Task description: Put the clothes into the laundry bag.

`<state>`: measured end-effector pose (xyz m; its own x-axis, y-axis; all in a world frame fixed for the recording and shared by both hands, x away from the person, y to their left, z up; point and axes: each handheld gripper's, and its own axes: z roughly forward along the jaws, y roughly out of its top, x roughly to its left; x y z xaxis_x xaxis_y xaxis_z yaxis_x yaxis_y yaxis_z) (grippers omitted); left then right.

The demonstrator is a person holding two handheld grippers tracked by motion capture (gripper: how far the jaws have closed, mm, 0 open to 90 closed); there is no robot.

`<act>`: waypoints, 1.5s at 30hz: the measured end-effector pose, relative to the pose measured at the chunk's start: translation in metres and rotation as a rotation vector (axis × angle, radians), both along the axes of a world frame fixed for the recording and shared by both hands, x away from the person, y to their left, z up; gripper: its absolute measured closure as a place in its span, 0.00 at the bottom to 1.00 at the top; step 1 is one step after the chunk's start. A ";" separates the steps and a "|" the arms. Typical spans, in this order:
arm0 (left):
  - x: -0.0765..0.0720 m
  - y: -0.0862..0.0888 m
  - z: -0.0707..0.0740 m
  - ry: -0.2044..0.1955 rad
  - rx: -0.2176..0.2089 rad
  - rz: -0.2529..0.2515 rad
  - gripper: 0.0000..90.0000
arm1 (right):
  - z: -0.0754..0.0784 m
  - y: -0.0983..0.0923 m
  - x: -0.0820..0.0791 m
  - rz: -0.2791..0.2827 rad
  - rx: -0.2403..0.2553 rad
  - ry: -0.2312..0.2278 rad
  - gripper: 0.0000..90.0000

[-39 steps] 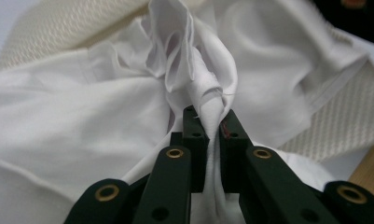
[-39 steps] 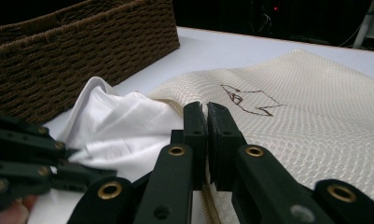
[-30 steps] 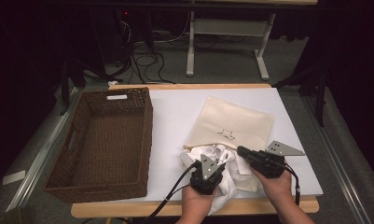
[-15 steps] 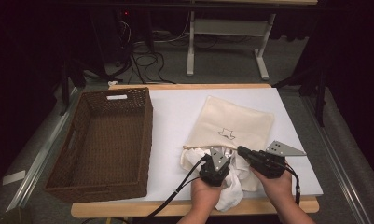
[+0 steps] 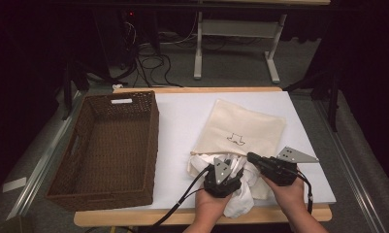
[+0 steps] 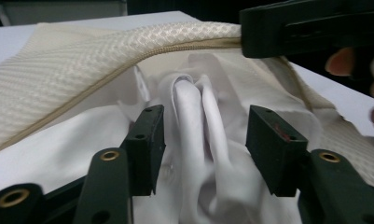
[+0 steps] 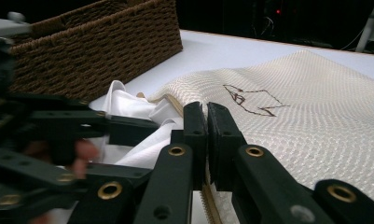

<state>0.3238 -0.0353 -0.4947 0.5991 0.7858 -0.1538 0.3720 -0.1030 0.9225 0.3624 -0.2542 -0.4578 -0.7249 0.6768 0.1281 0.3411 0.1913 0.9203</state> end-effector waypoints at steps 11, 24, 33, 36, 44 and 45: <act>-0.019 0.069 0.008 -0.062 0.037 0.126 0.40 | 0.000 0.000 -0.001 -0.007 -0.004 0.001 0.98; 0.005 0.066 -0.018 0.140 0.023 0.095 0.51 | -0.001 0.001 0.000 -0.005 -0.008 0.003 0.98; 0.010 0.044 -0.021 0.153 0.066 0.040 0.89 | -0.001 0.002 0.000 -0.006 -0.007 0.001 0.98; 0.014 0.038 -0.018 0.147 0.069 0.028 0.89 | -0.001 0.002 0.000 -0.006 -0.006 0.000 0.98; 0.044 0.021 -0.017 0.131 0.080 0.121 0.83 | -0.001 0.002 0.000 -0.003 -0.009 -0.006 0.98; 0.045 0.022 -0.018 0.134 0.071 0.123 0.80 | -0.001 0.002 0.000 -0.003 -0.006 -0.003 0.98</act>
